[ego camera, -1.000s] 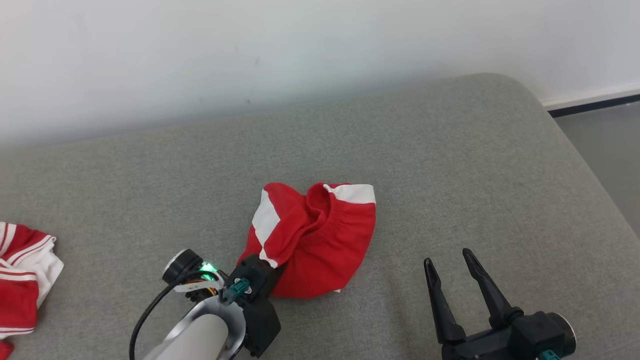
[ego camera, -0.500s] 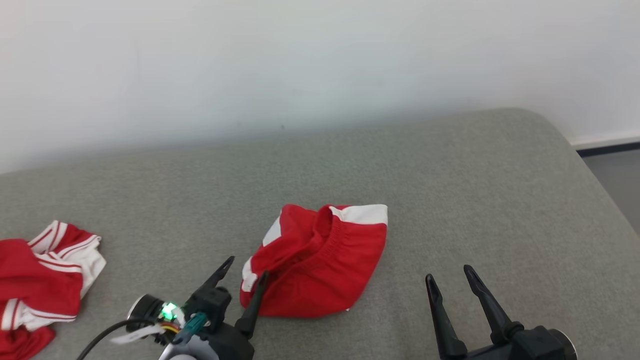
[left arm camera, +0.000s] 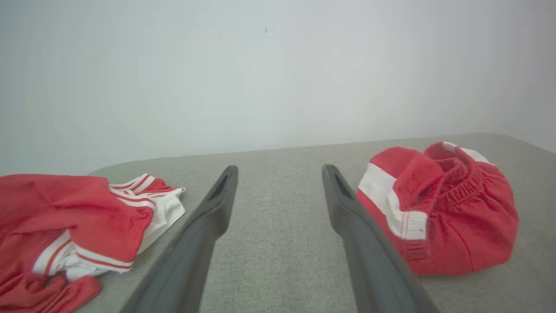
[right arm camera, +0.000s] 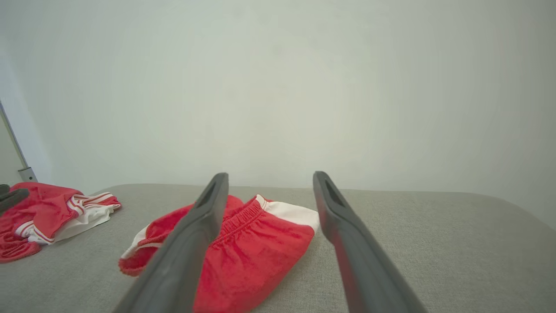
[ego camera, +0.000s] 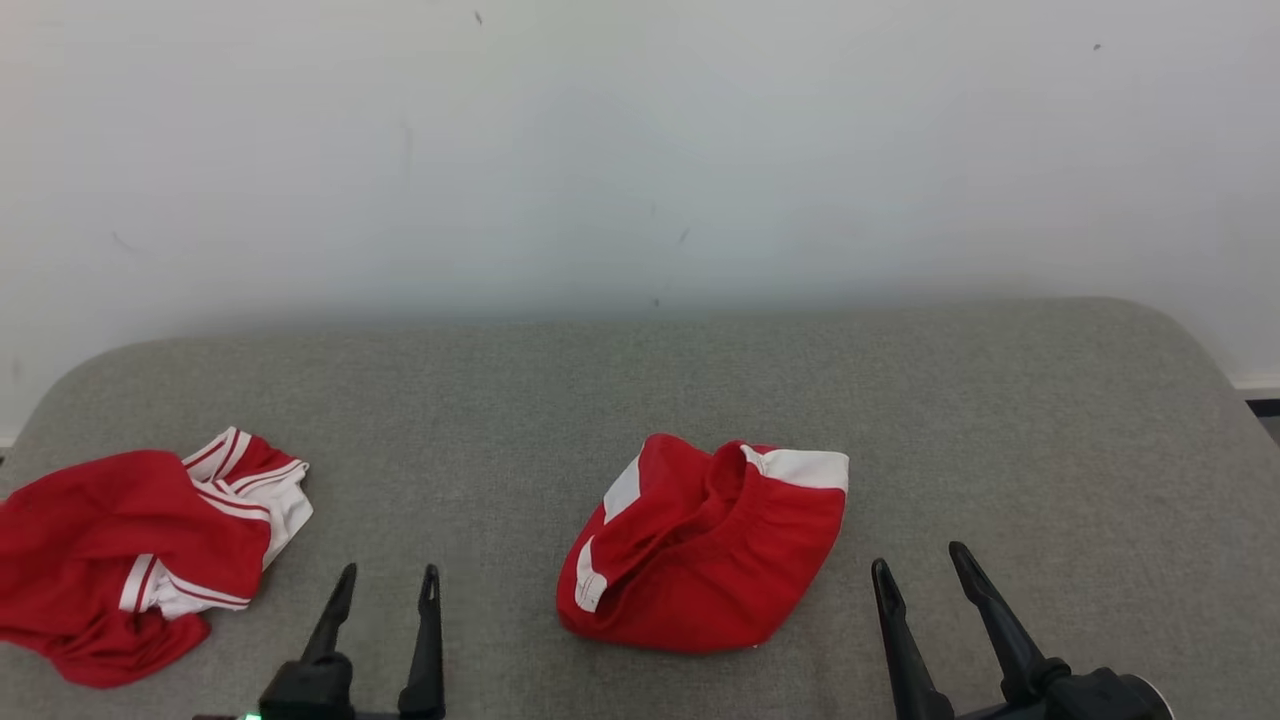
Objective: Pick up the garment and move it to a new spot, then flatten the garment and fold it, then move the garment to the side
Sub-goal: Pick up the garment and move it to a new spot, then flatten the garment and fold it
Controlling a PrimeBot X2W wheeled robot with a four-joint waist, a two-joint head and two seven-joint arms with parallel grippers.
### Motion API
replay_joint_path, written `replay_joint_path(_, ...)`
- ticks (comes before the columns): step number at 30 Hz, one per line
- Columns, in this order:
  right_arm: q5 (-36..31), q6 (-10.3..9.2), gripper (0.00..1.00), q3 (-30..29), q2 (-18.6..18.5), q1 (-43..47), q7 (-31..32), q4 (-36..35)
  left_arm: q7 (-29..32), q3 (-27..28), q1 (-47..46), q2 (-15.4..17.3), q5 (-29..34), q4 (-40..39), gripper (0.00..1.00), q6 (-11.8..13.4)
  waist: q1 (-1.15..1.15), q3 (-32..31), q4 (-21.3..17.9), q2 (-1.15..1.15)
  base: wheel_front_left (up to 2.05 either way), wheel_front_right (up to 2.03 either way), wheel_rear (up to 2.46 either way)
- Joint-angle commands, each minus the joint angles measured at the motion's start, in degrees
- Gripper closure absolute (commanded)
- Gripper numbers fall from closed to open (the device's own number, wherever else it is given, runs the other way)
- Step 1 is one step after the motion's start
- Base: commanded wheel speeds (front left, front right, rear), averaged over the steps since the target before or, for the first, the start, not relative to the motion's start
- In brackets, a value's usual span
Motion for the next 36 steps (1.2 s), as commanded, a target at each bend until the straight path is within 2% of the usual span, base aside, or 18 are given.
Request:
replay_joint_path(1,-0.18,-0.1,0.0,-0.15,-0.04,0.6,-0.11,-0.34,-0.3,1.53,2.23,-0.82,0.53,-1.77,0.0,0.75,0.01,-0.43,0.92,0.0,0.0,0.0,0.0)
replay_joint_path(3,-0.49,-0.1,0.0,-0.3,0.04,0.79,-0.11,-0.61,-0.25,4.83,5.49,-2.37,1.48,-5.55,0.0,1.44,0.01,-0.41,1.12,0.0,0.0,0.0,0.0)
replay_joint_path(8,-0.9,-0.1,0.0,-0.83,0.06,1.82,-0.11,-1.17,-0.25,8.89,10.05,-4.85,4.73,-11.09,0.0,0.69,0.01,-0.68,1.27,0.0,0.0,0.0,0.0)
replay_joint_path(12,-1.84,-0.1,0.0,-0.29,-0.2,3.35,-0.12,-0.77,-0.25,9.74,13.25,-6.33,7.82,-13.72,0.0,-1.16,0.01,-1.39,1.24,0.0,0.0,0.0,0.0)
replay_joint_path(21,-1.71,-0.1,0.0,-0.71,-0.1,5.9,-0.11,-0.57,-0.25,10.89,17.23,-8.13,11.11,-12.17,0.0,-4.27,0.01,-2.3,1.07,0.0,0.0,0.0,0.0)
replay_joint_path(36,-0.12,-0.1,0.0,-0.98,0.24,5.39,-0.11,0.37,-0.25,12.51,16.29,-9.3,12.53,-10.62,0.0,-6.41,0.01,-2.42,0.48,0.0,0.0,0.0,0.0)
